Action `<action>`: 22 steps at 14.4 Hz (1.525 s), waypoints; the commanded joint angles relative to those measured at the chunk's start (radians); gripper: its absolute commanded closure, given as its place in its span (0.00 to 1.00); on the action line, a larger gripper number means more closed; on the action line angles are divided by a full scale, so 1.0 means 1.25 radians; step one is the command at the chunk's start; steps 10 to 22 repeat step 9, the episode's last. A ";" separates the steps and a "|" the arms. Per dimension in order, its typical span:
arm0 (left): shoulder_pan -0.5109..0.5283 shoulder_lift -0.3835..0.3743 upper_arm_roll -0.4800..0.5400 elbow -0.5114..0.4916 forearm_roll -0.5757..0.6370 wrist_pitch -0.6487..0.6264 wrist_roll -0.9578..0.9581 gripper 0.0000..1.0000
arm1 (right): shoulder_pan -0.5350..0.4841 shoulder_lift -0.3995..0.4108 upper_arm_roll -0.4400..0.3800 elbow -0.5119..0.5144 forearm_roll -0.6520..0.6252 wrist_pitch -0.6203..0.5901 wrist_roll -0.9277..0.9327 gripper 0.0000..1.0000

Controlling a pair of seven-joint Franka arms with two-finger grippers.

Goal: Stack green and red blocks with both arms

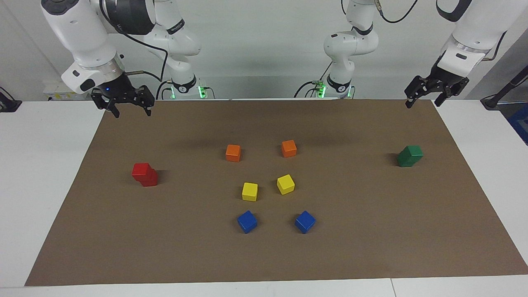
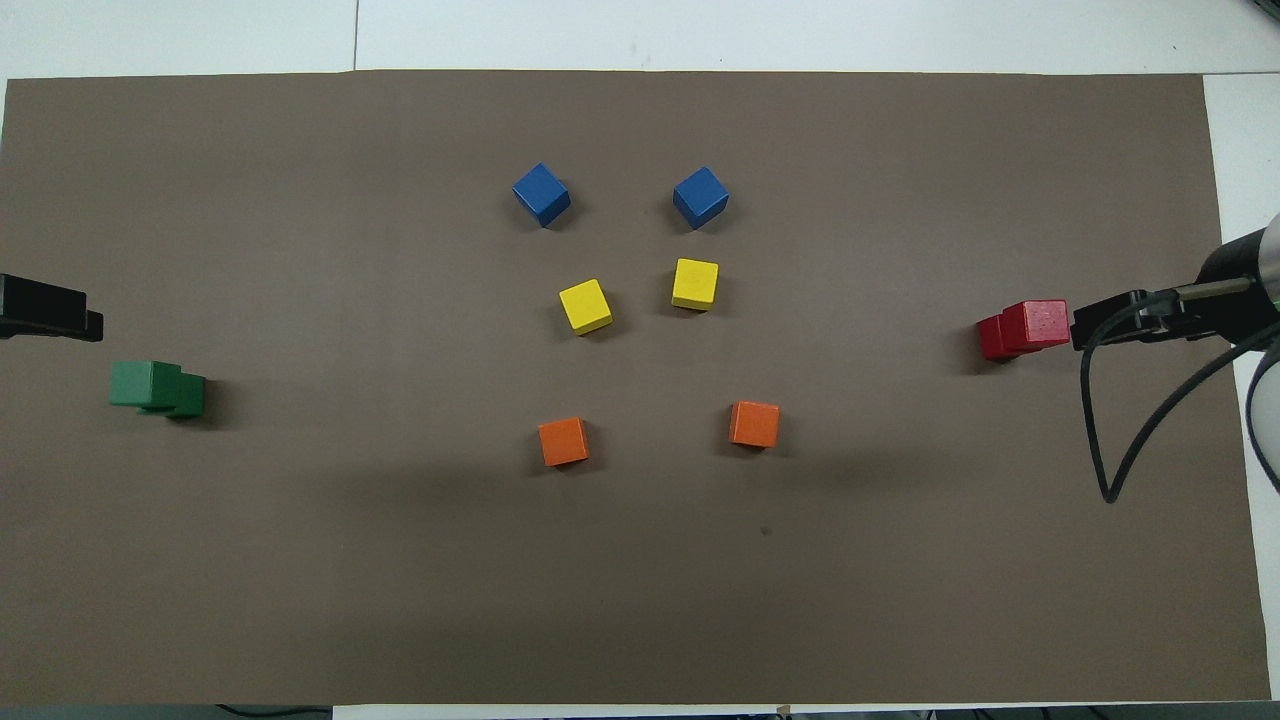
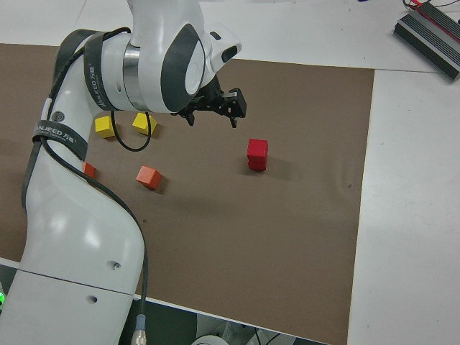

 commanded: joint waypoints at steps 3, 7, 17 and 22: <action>-0.011 -0.006 0.008 0.006 0.016 -0.018 -0.014 0.00 | -0.002 0.010 0.004 0.020 0.008 -0.025 0.023 0.00; -0.011 -0.006 0.008 0.006 0.016 -0.018 -0.014 0.00 | -0.002 0.010 0.004 0.017 0.008 -0.024 0.024 0.00; -0.012 -0.006 0.008 0.006 0.016 -0.018 -0.014 0.00 | -0.002 0.009 0.004 0.014 0.006 -0.020 0.024 0.00; -0.012 -0.006 0.008 0.006 0.016 -0.018 -0.014 0.00 | -0.002 0.009 0.004 0.014 0.006 -0.020 0.024 0.00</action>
